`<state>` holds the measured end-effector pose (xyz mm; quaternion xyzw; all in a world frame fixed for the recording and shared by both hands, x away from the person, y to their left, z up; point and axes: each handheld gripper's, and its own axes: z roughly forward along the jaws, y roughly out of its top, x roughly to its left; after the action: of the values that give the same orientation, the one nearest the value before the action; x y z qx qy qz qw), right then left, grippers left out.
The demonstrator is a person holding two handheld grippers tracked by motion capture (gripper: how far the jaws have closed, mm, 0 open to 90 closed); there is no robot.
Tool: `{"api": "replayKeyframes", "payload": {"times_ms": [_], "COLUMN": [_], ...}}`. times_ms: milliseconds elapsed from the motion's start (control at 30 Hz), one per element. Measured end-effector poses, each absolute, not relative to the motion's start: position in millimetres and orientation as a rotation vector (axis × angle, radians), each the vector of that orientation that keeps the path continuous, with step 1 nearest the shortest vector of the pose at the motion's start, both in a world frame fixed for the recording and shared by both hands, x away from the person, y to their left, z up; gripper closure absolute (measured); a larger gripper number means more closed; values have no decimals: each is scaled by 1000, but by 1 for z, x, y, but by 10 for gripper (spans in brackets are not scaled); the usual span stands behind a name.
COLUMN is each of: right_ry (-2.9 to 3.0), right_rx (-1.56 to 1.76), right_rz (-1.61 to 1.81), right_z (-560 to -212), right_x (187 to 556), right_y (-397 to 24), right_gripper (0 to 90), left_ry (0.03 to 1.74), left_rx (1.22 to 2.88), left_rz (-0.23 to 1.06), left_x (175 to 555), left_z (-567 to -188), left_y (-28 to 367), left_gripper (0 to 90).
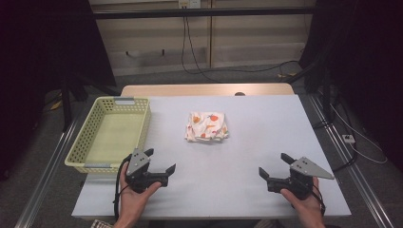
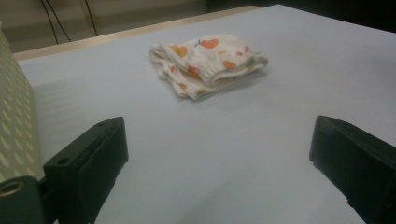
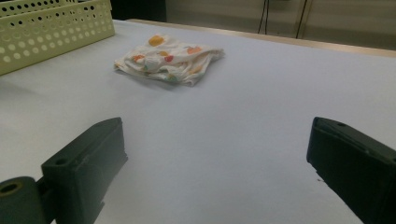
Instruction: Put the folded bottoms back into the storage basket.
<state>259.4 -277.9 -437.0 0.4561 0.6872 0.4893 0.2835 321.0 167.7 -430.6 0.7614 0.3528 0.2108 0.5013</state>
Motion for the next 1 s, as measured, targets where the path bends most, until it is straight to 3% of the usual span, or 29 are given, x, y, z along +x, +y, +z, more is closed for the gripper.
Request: {"api": "replayKeyframes", "payload": {"times_ms": [1000], "right_ry": [1856], "right_rx": [1253], "right_rz": [1305], "right_z": [-438], "right_x": [262], "right_y": [-276], "right_gripper": [27], "left_ry": [853], "left_rx": [1903], "left_rz": [430], "left_x": [336], "left_z": [-428], "left_y": [155], "left_gripper": [44]}}
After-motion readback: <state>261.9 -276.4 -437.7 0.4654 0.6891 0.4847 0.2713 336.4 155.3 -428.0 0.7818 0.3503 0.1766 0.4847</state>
